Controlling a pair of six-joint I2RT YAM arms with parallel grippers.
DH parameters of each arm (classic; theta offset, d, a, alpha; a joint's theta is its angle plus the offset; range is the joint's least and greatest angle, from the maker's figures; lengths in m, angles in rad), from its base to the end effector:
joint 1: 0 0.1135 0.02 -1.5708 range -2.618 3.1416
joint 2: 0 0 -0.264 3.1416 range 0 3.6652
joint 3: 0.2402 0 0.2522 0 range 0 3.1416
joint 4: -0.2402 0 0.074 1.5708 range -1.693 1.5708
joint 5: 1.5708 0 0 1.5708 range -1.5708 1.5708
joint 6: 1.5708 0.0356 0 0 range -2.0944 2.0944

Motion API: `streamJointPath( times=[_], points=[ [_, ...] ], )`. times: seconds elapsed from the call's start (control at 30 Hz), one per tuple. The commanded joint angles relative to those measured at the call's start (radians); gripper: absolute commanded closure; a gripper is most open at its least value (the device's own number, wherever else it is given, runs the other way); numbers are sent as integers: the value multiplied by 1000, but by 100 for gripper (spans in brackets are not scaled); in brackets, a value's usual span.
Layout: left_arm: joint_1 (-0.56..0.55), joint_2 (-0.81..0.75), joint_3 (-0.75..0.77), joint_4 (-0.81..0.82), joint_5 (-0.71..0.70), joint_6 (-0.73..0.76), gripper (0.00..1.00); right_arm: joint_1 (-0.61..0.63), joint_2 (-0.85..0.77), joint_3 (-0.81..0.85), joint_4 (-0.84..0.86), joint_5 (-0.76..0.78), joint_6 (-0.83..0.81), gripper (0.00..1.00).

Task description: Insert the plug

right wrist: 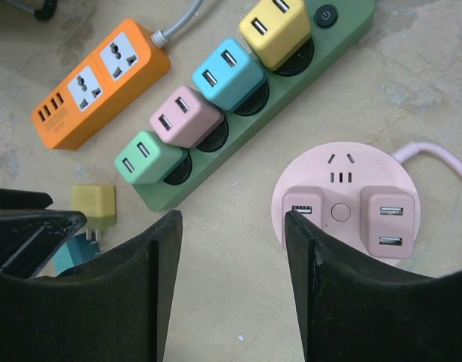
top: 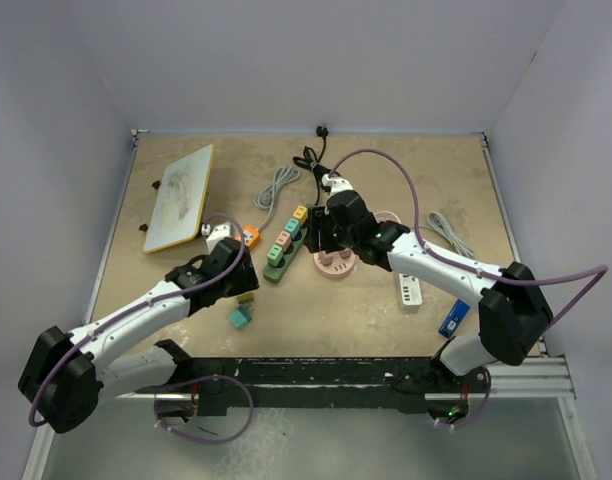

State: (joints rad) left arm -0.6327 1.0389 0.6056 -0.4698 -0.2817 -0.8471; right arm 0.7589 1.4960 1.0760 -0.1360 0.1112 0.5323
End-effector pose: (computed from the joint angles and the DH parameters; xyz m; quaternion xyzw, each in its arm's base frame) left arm 0.1676 -0.1106 0.2077 -0.1458 0.9251 -0.1208 0.3290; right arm 0.2504 0.2320 0.2739 -0.0718 0.8701 0.2531 0.4167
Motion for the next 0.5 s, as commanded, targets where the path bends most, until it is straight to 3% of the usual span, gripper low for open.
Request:
streamJointPath(
  times=[0.0,0.27,0.47],
  points=[
    [-41,55,-3,-42,-76,-127,41,-2,-51,-27,65,-4,-11,41],
    [-41,191,-12,26,-94,-161,39,-3,-65,-47,86,3,-28,41],
    [-41,246,-3,52,-91,-179,53,-3,-80,-63,87,9,-23,41]
  ],
)
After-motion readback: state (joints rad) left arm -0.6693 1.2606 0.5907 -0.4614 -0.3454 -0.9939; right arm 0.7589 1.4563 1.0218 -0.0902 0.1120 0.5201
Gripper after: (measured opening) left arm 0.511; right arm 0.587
